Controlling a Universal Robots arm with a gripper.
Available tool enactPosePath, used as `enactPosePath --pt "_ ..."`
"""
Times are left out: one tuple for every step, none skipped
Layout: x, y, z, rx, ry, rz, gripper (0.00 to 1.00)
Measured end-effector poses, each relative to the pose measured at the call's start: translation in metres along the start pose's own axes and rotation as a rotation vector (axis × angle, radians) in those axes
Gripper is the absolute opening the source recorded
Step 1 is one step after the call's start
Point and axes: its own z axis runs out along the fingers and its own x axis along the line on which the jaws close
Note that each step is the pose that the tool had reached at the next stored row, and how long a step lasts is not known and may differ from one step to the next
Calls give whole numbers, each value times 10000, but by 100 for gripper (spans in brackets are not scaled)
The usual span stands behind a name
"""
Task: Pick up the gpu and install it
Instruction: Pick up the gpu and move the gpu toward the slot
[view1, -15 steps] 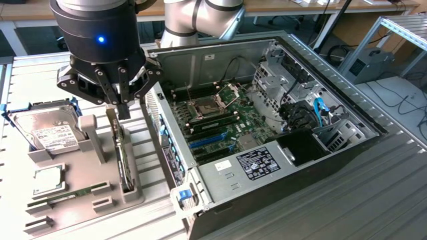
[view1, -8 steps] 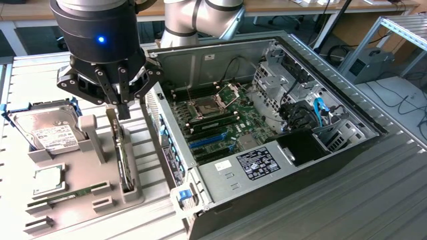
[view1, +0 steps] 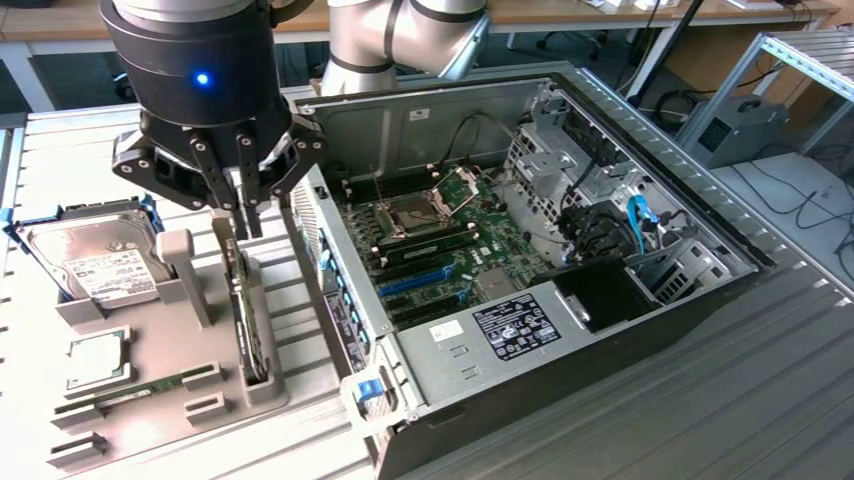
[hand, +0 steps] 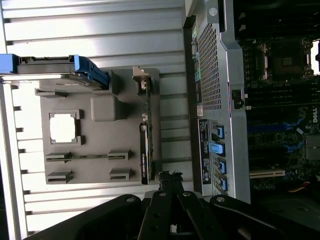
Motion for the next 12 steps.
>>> enactPosePath --pt "0 0 0 -1 0 0 17" --pt "0 0 0 0 0 0 24" --pt "0 0 0 0 0 0 24" --pt "0 0 0 -1 0 0 30" --pt "0 0 0 0 0 0 36" --pt "0 0 0 0 0 0 42" --pt "0 0 0 0 0 0 42" --pt "0 0 0 0 -1 0 42" --pt "0 0 1 0 0 0 42" --pt "0 0 3 0 0 0 42" --pt "0 0 11 -1 -1 0 42" --pt "1 -1 20 0 -1 0 42"
